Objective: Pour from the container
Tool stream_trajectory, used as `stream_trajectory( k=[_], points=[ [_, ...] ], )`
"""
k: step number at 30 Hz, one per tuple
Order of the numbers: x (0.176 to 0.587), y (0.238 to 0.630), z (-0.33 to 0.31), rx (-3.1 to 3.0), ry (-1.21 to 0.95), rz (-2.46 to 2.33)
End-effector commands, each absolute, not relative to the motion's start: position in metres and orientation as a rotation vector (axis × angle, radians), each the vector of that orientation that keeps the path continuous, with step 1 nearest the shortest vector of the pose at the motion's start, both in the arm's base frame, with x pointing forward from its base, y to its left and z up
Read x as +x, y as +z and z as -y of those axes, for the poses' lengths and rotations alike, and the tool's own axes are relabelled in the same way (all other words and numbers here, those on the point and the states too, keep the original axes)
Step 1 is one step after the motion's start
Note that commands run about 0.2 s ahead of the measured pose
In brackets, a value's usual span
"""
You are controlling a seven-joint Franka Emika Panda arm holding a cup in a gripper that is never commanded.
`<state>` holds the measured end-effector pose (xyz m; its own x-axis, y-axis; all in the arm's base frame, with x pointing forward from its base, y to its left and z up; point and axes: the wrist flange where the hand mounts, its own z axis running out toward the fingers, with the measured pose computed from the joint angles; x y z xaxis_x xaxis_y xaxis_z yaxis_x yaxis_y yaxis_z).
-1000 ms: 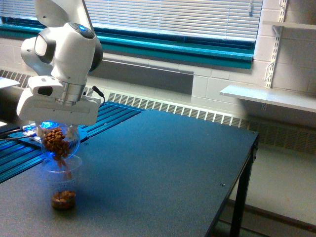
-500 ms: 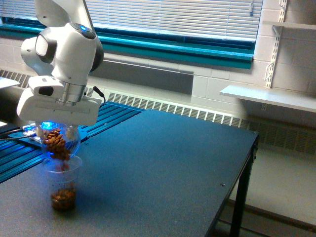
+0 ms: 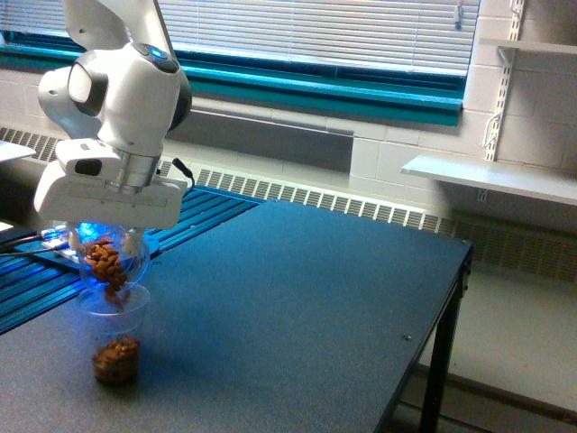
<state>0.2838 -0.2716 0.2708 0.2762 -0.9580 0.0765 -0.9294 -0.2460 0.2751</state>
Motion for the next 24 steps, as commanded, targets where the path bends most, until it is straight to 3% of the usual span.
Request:
stream_trajectory(
  k=[1,24],
  points=[
    [0.2857,0.2701,0.2713,2.294,-0.171,1.705],
    [0.2806,0.2684,0.2765,2.274,-0.202,1.693]
  ],
)
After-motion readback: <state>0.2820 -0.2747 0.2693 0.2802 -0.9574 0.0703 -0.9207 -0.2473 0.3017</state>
